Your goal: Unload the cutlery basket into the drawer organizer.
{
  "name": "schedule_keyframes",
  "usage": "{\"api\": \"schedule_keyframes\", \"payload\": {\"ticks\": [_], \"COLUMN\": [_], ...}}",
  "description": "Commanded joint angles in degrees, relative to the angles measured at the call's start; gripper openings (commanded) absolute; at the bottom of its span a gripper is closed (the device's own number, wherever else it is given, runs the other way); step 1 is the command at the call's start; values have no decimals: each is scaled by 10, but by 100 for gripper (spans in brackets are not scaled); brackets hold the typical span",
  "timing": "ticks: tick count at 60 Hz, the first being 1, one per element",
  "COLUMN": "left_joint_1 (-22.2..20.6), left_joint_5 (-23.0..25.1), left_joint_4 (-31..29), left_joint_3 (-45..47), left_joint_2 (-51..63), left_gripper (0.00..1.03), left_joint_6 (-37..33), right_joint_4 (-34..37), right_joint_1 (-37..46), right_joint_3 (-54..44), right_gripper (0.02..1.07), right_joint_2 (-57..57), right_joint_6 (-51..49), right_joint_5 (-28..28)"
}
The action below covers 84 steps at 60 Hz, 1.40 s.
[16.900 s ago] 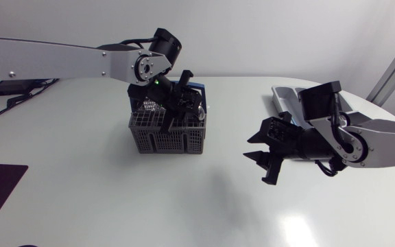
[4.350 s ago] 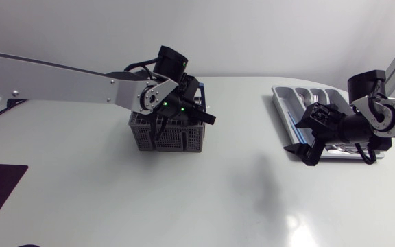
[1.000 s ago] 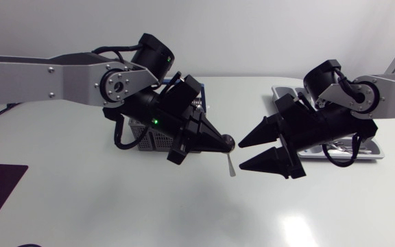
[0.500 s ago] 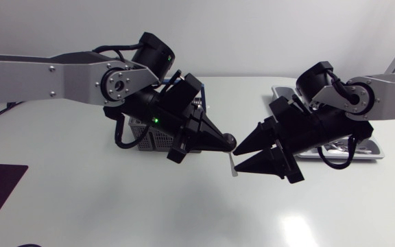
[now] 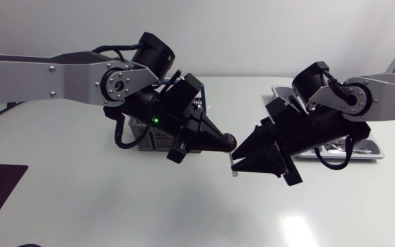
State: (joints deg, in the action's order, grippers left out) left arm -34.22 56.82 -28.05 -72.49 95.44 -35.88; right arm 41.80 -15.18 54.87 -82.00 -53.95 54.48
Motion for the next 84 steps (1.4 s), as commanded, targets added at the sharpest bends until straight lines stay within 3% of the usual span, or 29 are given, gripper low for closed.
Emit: {"api": "schedule_keyframes", "payload": {"ticks": [1,16,24,53,57,61,70,73,84], "left_joint_1": [-5,-5,-4,-4,-4,-4,4,7,38], "left_joint_5": [15,18,18,19,19,19,20,20,22], "left_joint_4": [-2,-2,-3,-2,-2,-2,-2,-2,0], "left_joint_3": [-13,-13,-13,-16,-19,-24,-45,-52,-84], "left_joint_2": [12,13,13,15,15,15,16,16,16], "left_gripper": [5,5,5,10,18,35,86,92,97], "left_joint_6": [-8,-6,-4,5,7,12,35,43,77], "right_joint_4": [-1,-6,-9,-13,-13,-12,-9,-9,-6], "right_joint_1": [-8,-12,-11,-5,-4,-5,-7,-7,2], "right_joint_3": [14,14,13,5,3,1,-3,-5,-9], "right_gripper": [30,26,13,8,8,8,8,8,8], "right_joint_2": [10,12,14,20,20,20,16,14,3], "right_joint_6": [13,17,17,19,20,20,19,19,10], "right_joint_5": [9,8,8,9,9,8,3,1,-11]}}
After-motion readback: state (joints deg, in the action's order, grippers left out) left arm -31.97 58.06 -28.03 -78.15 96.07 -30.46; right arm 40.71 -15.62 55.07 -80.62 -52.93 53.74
